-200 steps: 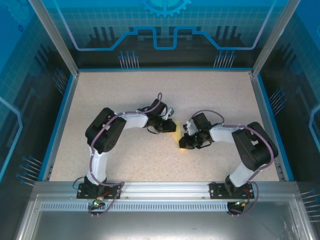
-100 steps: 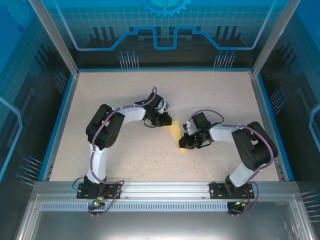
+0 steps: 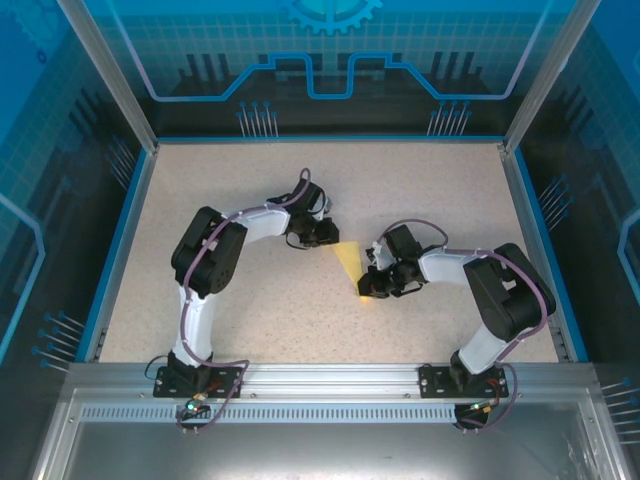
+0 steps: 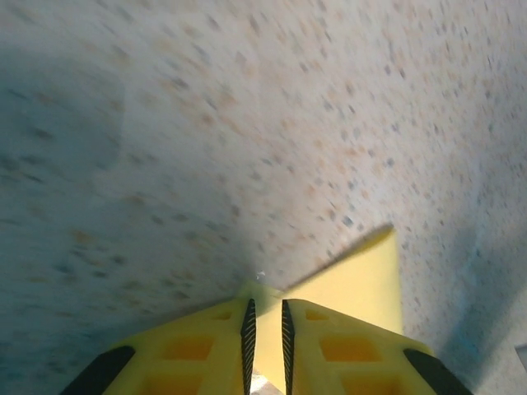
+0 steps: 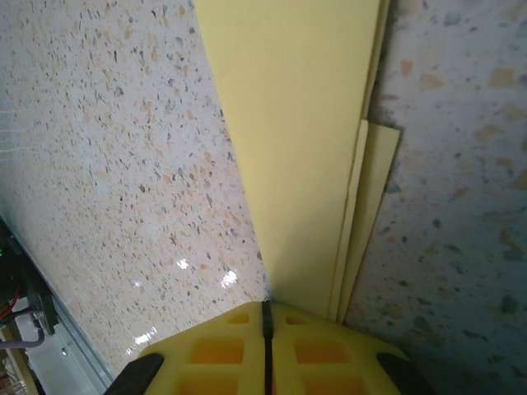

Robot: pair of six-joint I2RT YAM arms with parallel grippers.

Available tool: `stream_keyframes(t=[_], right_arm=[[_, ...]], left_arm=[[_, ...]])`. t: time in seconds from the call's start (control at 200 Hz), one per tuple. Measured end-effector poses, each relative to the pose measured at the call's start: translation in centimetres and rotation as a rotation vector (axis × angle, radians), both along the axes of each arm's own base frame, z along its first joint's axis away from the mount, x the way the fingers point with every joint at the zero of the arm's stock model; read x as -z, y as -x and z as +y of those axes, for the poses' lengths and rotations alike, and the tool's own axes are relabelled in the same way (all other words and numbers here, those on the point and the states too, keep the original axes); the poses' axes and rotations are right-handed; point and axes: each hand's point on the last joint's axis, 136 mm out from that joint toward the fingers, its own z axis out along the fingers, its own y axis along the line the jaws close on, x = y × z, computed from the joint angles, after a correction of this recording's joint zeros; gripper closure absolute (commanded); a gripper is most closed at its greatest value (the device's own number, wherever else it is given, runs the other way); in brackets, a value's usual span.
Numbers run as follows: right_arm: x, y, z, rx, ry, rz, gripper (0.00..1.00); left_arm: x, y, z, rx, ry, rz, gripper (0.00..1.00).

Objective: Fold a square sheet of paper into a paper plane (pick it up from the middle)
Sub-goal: Fold the wing for the fifth time at the center of the table.

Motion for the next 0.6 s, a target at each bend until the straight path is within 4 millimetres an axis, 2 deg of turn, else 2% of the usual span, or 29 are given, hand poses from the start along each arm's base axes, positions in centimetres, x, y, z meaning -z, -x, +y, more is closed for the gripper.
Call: stream_keyframes(t=[0.105,0.18,0.245,0.375,0.475,0.6], right_arm=[[0.0,0.0,0.0,0.0,0.0,0.0,0.92],[0.0,0.0,0.0,0.0,-0.001,0.0,0.92],[0.0,0.0,0.0,-0.001,-0.002,0.001,0.92],[0.0,0.0,0.0,-0.001,-0.002,0.0,0.92],[0.0,0.0,0.0,-0.001,-0.002,0.001,0.92],[0.0,0.0,0.0,-0.001,-0.003,0.001,0.92]], left_arm=[[-0.9,-1.0,1.1,-0.035,-0.013,-0.028,0.8],[-2.3,-1.2,1.2,-0.04,-0.001,-0.061,0.8],[-3.7,-0.3,0.8,-0.034,0.014,-0.085,0.81],[-5.9,2.9,-1.1,-0.019,0.055,-0.117,0.83],[-5.7,5.2,-2.0,-0.035,0.099,-0.099,0.82],[-3.8,6.3,-3.1,-0.029,0.135,-0.044,0.83]])
